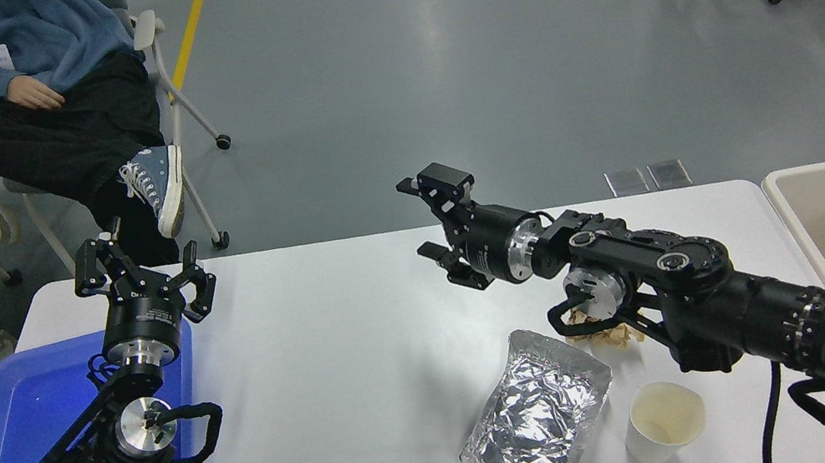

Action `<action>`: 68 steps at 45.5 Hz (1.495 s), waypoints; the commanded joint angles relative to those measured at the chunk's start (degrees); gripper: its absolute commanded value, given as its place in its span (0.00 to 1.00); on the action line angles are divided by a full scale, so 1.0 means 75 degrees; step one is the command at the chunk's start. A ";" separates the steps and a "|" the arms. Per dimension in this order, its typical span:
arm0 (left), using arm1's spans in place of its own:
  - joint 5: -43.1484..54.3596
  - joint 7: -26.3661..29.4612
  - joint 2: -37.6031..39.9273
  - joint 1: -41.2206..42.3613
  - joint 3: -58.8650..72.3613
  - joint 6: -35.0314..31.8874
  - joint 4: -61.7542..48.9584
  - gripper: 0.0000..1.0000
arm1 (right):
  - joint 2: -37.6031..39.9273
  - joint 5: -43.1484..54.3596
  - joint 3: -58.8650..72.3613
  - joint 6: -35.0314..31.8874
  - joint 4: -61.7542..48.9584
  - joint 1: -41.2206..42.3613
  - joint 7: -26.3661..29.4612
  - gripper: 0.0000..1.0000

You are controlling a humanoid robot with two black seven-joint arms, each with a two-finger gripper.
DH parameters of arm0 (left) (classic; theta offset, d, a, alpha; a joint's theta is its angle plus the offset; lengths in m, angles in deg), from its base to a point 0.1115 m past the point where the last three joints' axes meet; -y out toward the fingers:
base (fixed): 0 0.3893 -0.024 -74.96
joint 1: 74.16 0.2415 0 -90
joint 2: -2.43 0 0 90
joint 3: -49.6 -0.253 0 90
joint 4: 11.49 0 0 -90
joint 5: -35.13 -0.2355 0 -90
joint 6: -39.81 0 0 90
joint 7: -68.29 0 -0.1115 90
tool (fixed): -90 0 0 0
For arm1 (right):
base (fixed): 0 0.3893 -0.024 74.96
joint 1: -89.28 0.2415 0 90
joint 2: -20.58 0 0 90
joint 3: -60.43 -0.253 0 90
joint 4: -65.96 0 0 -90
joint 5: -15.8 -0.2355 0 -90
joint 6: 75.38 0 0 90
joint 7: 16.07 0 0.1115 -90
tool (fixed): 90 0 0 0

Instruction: Dispose of the paper cup in the dustbin

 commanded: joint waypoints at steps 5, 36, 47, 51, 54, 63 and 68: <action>0.0000 -0.0012 0.0000 0.0001 0.0000 0.0002 -0.0002 1.00 | 0.2091 0.0829 0.1214 0.0001 0.2249 -0.0013 -0.0012 1.00; 0.0000 -0.0012 -0.0036 0.0024 0.0000 0.0002 -0.0025 1.00 | 0.6112 0.3430 0.1731 0.0036 0.4946 -0.0552 -0.0012 1.00; 0.0000 -0.0012 -0.0047 0.0024 0.0012 0.0002 -0.0048 1.00 | 0.6734 0.5165 0.1766 0.0071 0.5040 -0.0669 -0.0012 1.00; 0.0000 -0.0012 -0.0047 0.0024 0.0012 0.0002 -0.0048 1.00 | 0.6874 0.5377 0.2000 0.0071 0.5145 -0.0669 -0.0012 1.00; 0.0000 -0.0012 -0.0047 0.0024 0.0012 0.0002 -0.0048 1.00 | 0.6921 0.5388 0.2140 0.0071 0.5250 -0.0669 -0.0012 1.00; 0.0000 -0.0012 -0.0047 0.0024 0.0012 0.0002 -0.0048 1.00 | 0.6875 0.5412 0.2281 0.0141 0.5309 -0.0833 -0.0024 1.00; 0.0000 -0.0012 -0.0047 0.0024 0.0012 0.0002 -0.0048 1.00 | 0.6851 0.5657 0.2293 0.0316 0.5298 -0.1020 -0.0024 1.00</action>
